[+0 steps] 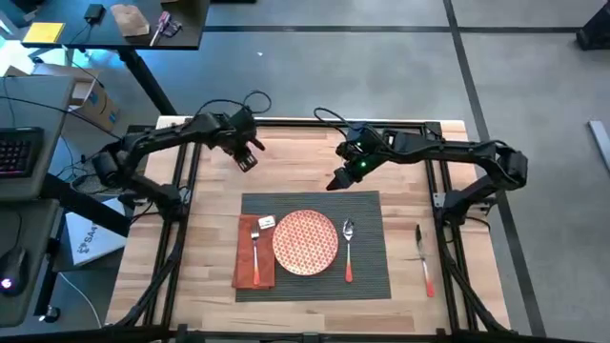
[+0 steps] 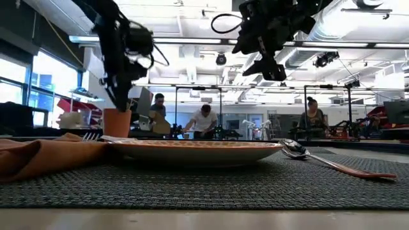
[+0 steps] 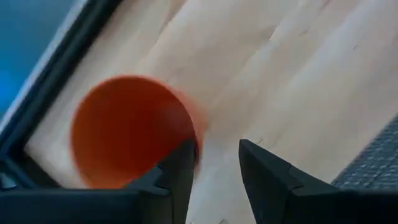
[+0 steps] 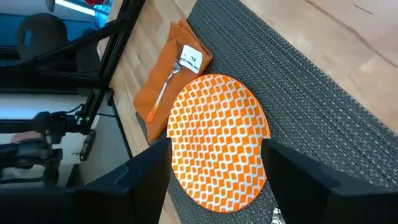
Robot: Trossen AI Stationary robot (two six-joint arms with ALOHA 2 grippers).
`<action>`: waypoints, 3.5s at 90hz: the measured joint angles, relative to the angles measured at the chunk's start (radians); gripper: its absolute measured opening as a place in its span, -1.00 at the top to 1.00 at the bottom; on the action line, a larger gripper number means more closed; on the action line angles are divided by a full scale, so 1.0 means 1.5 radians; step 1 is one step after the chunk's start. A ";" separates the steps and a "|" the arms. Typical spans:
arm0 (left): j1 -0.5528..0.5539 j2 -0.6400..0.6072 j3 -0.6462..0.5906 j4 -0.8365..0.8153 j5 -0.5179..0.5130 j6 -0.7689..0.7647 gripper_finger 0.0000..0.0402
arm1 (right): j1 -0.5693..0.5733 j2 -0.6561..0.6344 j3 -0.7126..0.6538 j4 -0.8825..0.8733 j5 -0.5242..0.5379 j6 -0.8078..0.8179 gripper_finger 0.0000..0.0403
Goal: Set table place
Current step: Put the orange cup on the table gray placemat to the top of the orange table napkin, then put the orange table knife on the table gray placemat to the right of the orange spoon
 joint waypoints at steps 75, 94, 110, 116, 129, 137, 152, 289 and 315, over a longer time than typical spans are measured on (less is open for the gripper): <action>-0.353 -0.043 0.027 -0.083 0.132 -0.206 1.00 | 0.026 0.000 0.000 0.001 0.057 0.008 -0.15; -0.423 -0.026 0.027 -0.075 0.048 -0.248 1.00 | 0.026 0.000 0.000 0.001 0.083 0.008 -0.15; -0.438 -0.004 0.027 -0.040 0.054 -0.249 1.00 | 0.022 0.000 0.000 0.001 0.086 0.008 -0.15; -0.443 0.007 0.027 -0.033 0.055 -0.249 0.99 | 0.022 0.000 0.000 0.002 0.086 0.008 -0.15; -0.444 0.028 0.027 -0.026 0.082 -0.231 0.89 | 0.022 0.000 0.000 0.002 0.087 0.008 -0.15; -0.444 0.034 0.027 -0.016 0.098 -0.224 0.75 | 0.022 0.000 0.000 0.002 0.086 0.008 -0.15; -0.443 0.032 0.027 -0.011 0.111 -0.251 0.42 | 0.022 0.000 0.000 0.002 0.090 0.008 -0.15; -0.443 -0.172 0.123 0.019 -0.064 -0.303 0.12 | 0.776 -0.081 -0.049 -0.470 0.376 0.988 -0.15; -0.443 -0.172 0.123 0.082 -0.044 -0.303 0.12 | 0.862 -0.028 -0.113 -0.430 0.309 1.046 -0.15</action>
